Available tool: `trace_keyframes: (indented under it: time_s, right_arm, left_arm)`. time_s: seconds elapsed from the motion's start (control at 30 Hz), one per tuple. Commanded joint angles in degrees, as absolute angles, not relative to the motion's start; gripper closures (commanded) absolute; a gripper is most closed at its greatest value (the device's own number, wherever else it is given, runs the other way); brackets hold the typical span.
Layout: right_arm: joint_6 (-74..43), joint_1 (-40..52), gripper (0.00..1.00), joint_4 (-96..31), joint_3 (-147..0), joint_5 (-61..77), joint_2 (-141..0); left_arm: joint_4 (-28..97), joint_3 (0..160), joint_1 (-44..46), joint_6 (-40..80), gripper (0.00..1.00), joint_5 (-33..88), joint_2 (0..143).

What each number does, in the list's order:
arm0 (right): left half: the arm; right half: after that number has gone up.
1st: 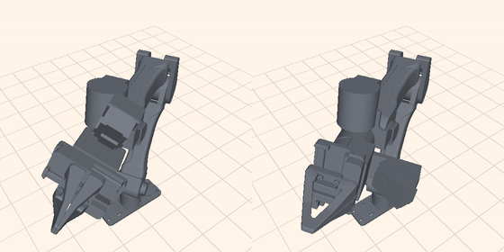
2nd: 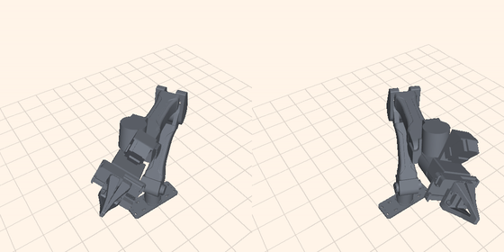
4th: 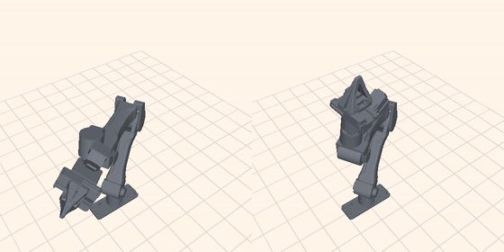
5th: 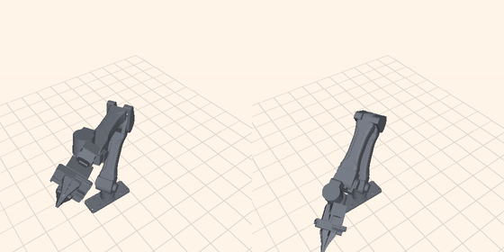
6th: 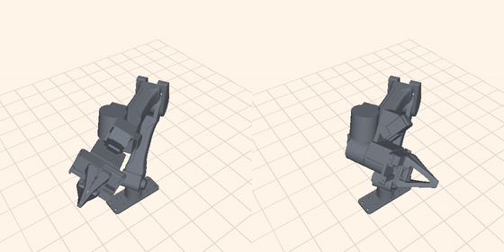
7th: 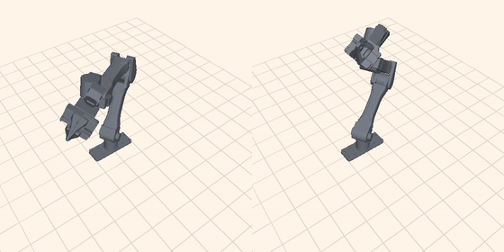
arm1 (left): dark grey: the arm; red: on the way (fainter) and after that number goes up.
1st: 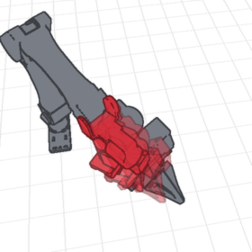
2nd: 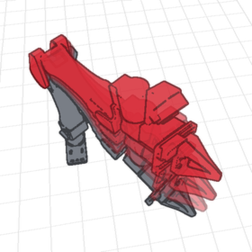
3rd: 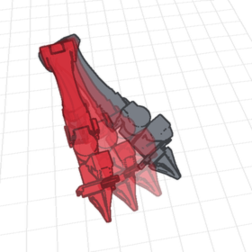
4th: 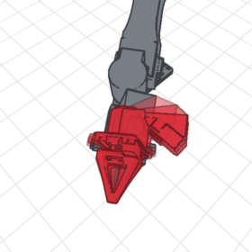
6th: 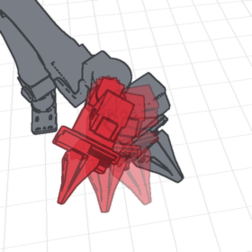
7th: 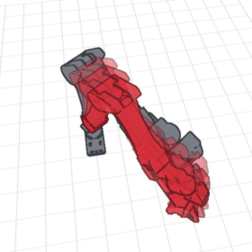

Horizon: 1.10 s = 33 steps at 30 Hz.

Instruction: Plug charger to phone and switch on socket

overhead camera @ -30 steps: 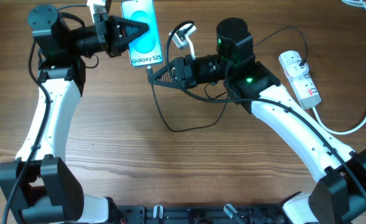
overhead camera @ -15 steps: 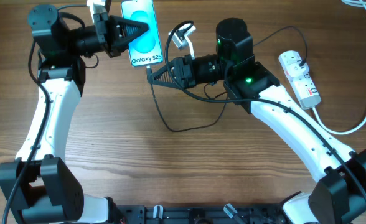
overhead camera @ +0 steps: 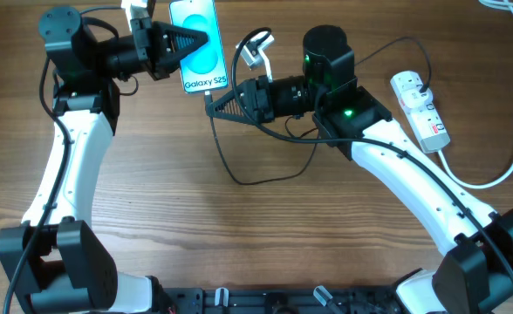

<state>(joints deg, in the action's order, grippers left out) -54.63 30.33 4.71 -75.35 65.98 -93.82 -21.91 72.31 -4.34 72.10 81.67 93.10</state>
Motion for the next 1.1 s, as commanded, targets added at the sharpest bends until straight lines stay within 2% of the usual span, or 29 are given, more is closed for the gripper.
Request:
trace_keyframes:
  time_s: [0.0, 0.7, 1.07]
  right_arm:
    - [-55.66, 30.39, 0.96, 5.80, -75.61, 64.27, -94.30]
    - [-58.00, 28.56, 0.96, 6.07, -75.61, 61.65, -94.30]
    - [-58.67, 28.42, 0.96, 11.88, -75.61, 55.35, -94.30]
  left_arm:
    - [-22.13, 73.08, -4.23, 70.74, 0.96, 83.88, 92.14]
    - [-22.48, 73.08, -4.27, 69.01, 0.96, 90.04, 92.14]
    - [-22.04, 73.08, -2.66, 69.45, 0.96, 90.02, 92.14]
